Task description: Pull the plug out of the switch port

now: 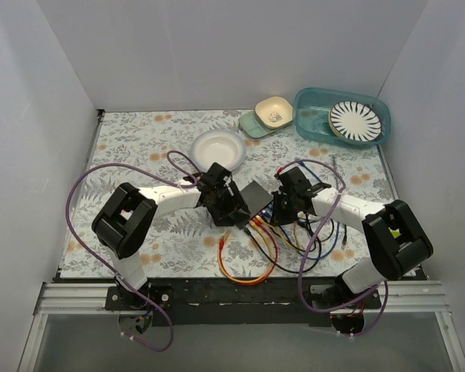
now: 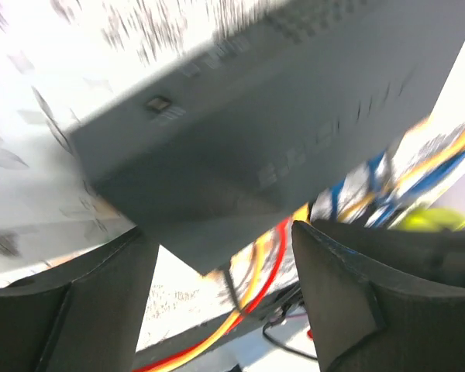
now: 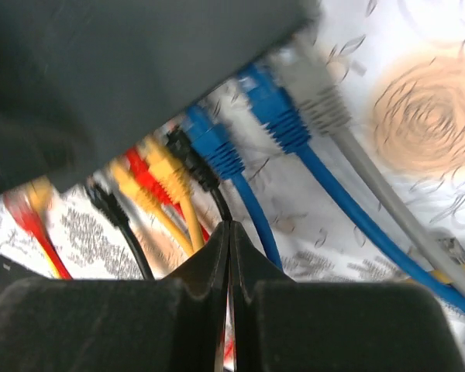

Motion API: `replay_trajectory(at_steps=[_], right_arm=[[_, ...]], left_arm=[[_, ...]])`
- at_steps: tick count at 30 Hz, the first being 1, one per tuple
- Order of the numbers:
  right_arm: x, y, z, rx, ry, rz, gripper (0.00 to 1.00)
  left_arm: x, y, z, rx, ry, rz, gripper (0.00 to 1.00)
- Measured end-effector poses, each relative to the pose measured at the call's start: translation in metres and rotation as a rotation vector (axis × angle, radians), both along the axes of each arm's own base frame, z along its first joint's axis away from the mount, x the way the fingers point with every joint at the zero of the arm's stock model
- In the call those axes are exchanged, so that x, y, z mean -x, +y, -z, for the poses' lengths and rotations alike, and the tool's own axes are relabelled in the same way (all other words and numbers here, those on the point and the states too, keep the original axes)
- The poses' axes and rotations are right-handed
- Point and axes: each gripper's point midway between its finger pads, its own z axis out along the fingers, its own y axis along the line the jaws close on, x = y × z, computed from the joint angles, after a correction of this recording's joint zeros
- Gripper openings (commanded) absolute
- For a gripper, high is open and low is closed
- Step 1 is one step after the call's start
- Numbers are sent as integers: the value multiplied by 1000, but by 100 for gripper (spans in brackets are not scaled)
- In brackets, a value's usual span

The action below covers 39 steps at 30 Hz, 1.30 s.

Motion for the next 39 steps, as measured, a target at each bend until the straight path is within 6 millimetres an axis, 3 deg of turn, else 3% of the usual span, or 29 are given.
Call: replay_trajectory(at_steps=[3,6,10,13,16,19,22,26,30,36,39], right_arm=[[5,1,-11,-8,-18,-10,7],[-4,3,-39,-18,-78,-5,8],[-53,13,-104,-83,-246,28,8],[-86,2,-127,-91,-323,80,5],[-100,-19,-105,-45,-286,140,3],[-96,-41,-61,20,-182,186,2],[-80,-55,-24,78,-76,204,1],[-69,-58,-3,105,-16,204,1],[-59,-58,8,104,13,204,1],[-46,-49,12,49,-8,204,1],[-32,-35,11,28,-21,168,1]], left_arm=[[-18,10,-1,-15,-13,-35,73],[-35,26,-2,-55,-51,-85,77],[-47,58,-5,-165,-115,-149,82],[-36,78,-17,-200,-142,-182,82],[-17,80,-38,-173,-178,-187,78],[11,62,-53,-134,-210,-140,74],[40,41,-48,-129,-197,-70,72],[69,35,-18,-181,-128,-19,70],[74,44,5,-235,-74,-34,69],[57,35,5,-181,-32,-57,69],[40,27,4,-141,-19,-65,70]])
